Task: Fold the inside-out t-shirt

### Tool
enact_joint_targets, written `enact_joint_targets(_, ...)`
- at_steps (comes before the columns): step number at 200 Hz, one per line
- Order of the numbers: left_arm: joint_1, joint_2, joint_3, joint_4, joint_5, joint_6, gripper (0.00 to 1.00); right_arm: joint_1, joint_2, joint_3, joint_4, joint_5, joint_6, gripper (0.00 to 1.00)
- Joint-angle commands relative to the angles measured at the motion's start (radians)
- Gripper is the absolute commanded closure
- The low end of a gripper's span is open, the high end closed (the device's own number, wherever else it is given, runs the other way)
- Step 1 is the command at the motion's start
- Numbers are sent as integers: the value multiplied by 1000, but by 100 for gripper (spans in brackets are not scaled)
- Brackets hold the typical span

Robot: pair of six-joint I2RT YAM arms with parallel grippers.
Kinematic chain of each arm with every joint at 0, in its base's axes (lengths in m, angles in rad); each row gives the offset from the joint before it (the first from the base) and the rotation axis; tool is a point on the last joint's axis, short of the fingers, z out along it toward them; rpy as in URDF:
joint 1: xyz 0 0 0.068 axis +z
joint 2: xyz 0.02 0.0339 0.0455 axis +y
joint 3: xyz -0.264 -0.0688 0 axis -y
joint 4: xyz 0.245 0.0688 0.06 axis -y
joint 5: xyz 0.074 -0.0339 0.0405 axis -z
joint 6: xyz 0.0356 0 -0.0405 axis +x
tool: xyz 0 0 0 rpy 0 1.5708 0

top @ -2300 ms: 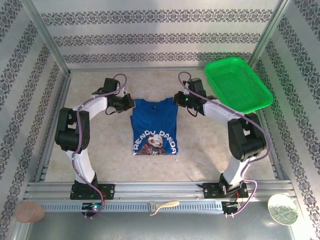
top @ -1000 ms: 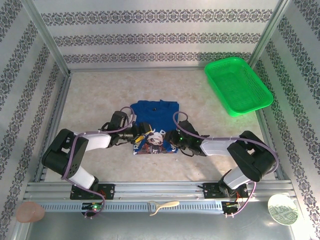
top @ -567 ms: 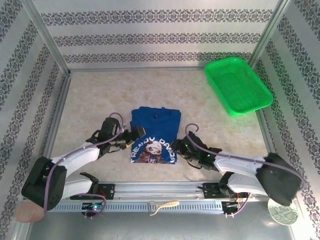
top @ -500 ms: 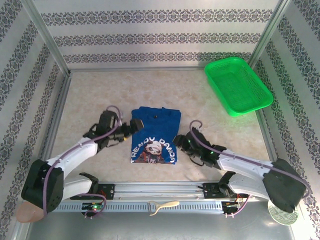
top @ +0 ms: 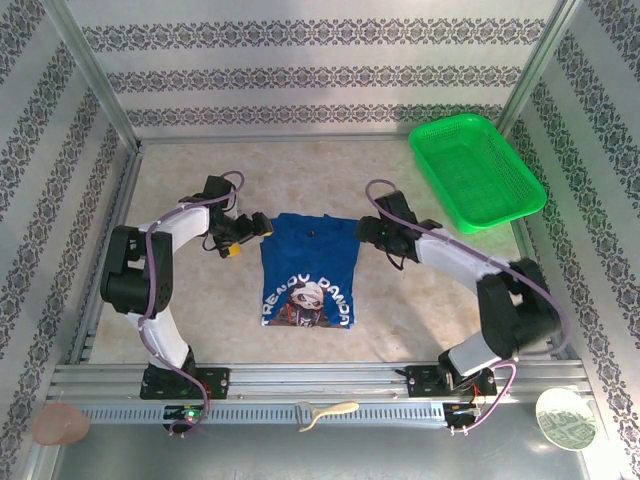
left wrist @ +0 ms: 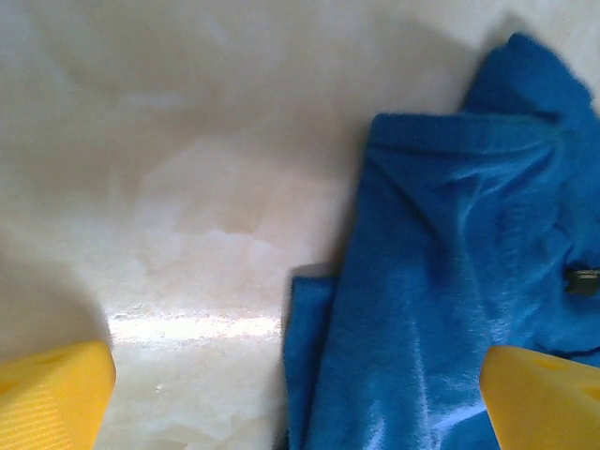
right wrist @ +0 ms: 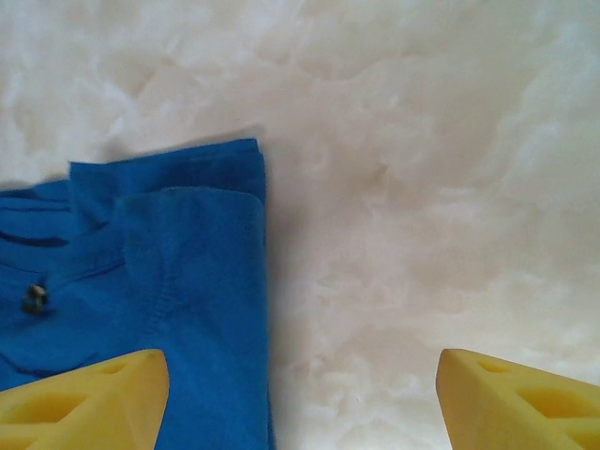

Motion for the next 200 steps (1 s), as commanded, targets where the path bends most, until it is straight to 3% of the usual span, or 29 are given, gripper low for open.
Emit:
enact_joint_targets(1,-28,-2,48,-67,25,37,0,15,65,61,-39,-20,-43,24)
enact_joint_targets(56,-79,35,33,0,22,-3,0,60,164,97,-26,-10,-16,24)
enact_joint_targets(164,-209,144,149,-35,-22,-4,0,163,287,175,-25,-28,8,27)
enact_joint_targets(187,-233,135,132,-18,-25,-17,4,162,283,163,-14,-34,16,28)
enact_joint_targets(200,-238,131,111,3,-17,-30,11,157,281,152,-1,-45,21,30)
